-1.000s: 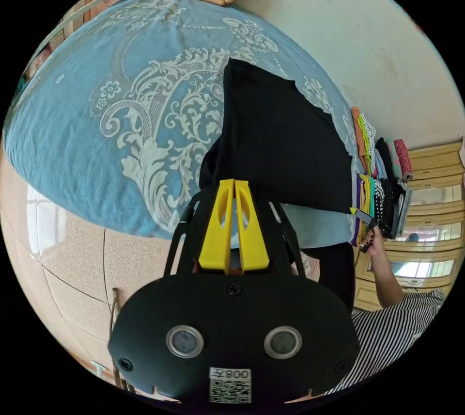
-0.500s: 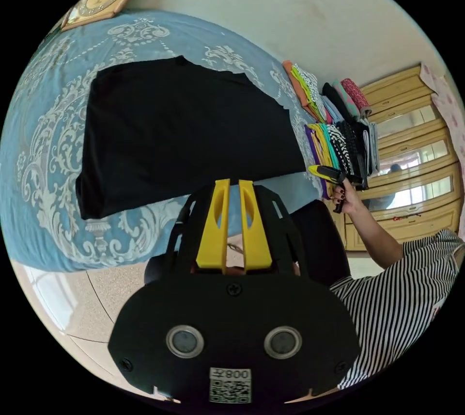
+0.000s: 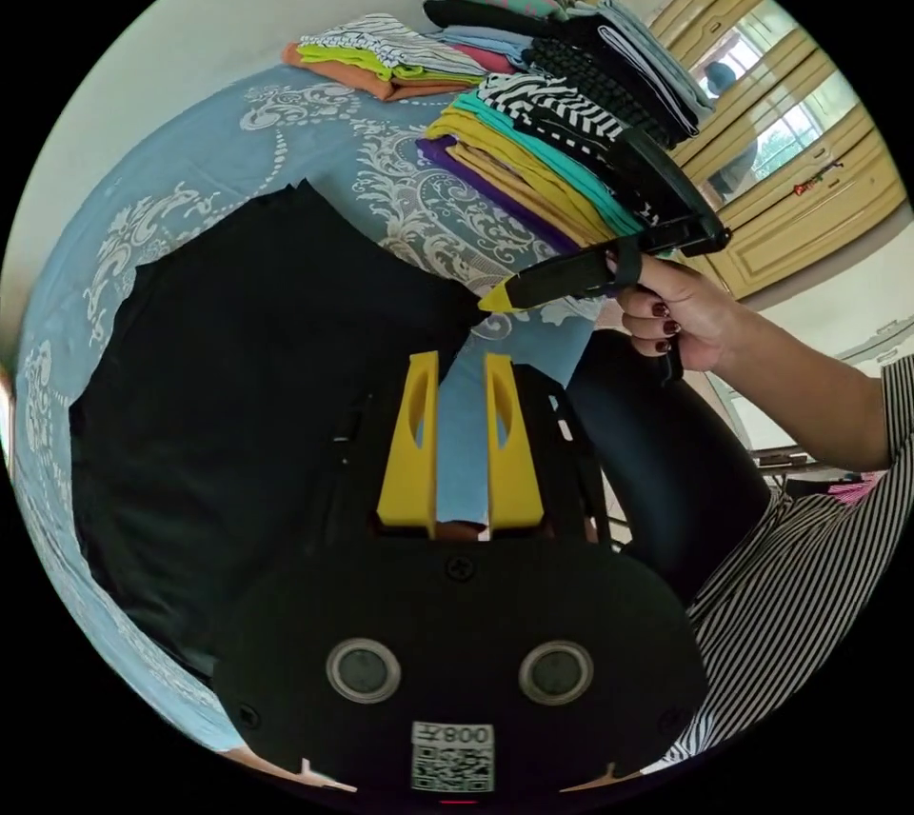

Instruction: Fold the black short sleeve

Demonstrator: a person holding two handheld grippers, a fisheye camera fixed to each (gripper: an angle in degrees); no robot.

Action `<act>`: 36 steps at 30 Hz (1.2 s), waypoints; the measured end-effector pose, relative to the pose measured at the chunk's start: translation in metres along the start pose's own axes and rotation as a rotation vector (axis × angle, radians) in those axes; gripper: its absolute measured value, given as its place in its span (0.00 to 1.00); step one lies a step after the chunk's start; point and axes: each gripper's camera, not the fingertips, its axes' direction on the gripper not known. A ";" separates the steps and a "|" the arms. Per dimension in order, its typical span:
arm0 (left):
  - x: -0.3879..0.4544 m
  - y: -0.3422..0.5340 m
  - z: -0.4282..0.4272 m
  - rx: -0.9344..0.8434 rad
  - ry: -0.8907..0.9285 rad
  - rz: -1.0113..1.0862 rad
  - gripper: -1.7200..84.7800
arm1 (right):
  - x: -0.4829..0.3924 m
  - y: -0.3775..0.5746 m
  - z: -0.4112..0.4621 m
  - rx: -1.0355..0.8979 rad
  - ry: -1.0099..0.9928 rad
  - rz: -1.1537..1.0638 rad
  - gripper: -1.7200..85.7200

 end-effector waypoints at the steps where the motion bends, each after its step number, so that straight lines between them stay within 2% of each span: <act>1: 0.011 -0.015 0.003 -0.024 -0.039 0.017 0.11 | -0.001 -0.001 0.001 0.002 -0.022 -0.010 0.03; 5: 0.039 -0.053 0.006 -0.071 -0.161 0.046 0.08 | -0.006 -0.005 0.008 -0.010 -0.052 -0.041 0.03; 7: 0.043 -0.061 0.001 -0.056 -0.166 0.036 0.06 | -0.014 -0.010 0.016 -0.032 -0.041 -0.073 0.03; 17: 0.030 -0.054 -0.041 0.120 -0.024 -0.166 0.03 | -0.030 -0.081 0.020 0.077 0.018 -0.102 0.05; 27: 0.026 -0.039 -0.029 0.147 0.037 -0.190 0.03 | -0.049 -0.221 0.087 0.036 0.022 -0.018 0.10; 36: 0.012 -0.001 0.012 0.152 0.099 -0.185 0.03 | -0.108 -0.312 0.128 -0.006 0.127 -0.028 0.08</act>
